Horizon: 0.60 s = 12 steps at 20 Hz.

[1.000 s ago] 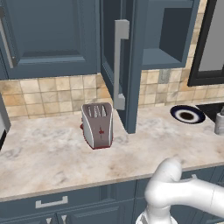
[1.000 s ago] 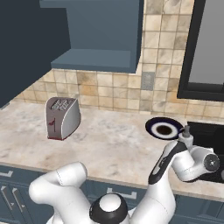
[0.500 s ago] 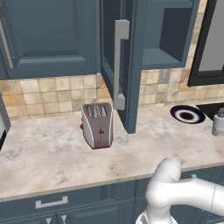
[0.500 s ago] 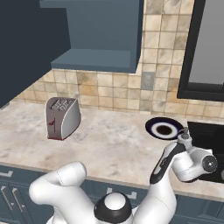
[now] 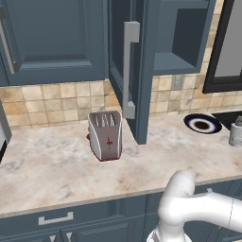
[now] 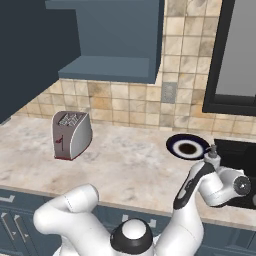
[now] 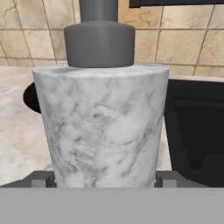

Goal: Open the cabinet. Pick the soap dispenser and place it next to the sink. Then close the cabinet.

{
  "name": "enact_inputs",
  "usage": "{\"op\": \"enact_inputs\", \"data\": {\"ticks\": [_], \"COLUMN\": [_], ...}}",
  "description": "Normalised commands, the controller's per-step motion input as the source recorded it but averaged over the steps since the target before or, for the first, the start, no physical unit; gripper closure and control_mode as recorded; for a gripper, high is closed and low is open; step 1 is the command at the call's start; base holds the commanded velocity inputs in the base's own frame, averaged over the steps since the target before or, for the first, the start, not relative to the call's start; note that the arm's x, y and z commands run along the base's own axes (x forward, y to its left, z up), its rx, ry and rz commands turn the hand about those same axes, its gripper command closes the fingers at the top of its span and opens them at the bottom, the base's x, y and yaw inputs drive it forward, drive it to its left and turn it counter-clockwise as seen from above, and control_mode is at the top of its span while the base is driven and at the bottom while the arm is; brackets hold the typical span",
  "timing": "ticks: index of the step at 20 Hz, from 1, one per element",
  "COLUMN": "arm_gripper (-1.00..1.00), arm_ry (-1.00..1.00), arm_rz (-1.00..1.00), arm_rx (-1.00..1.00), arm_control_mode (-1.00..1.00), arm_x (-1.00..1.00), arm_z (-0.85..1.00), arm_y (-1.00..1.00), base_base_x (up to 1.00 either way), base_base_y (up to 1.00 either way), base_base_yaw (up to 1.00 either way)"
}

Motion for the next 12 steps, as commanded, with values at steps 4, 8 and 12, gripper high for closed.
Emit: {"op": "enact_inputs", "data": {"ticks": [4,8,12], "arm_gripper": [1.0,1.0,1.0], "arm_ry": [0.0,-0.11,-0.13], "arm_rz": [0.0,0.0,0.0], "arm_rx": [0.01,0.03,0.01], "arm_control_mode": [-1.0,-1.0,-1.0], "arm_x": [0.0,-0.07,-0.08], "arm_z": [-0.19,-0.16,-0.21], "arm_y": [0.0,0.0,0.0], "base_base_x": [0.0,0.0,0.0], "base_base_y": [0.0,0.0,0.0], "base_base_yaw": [0.0,0.0,0.0]}}
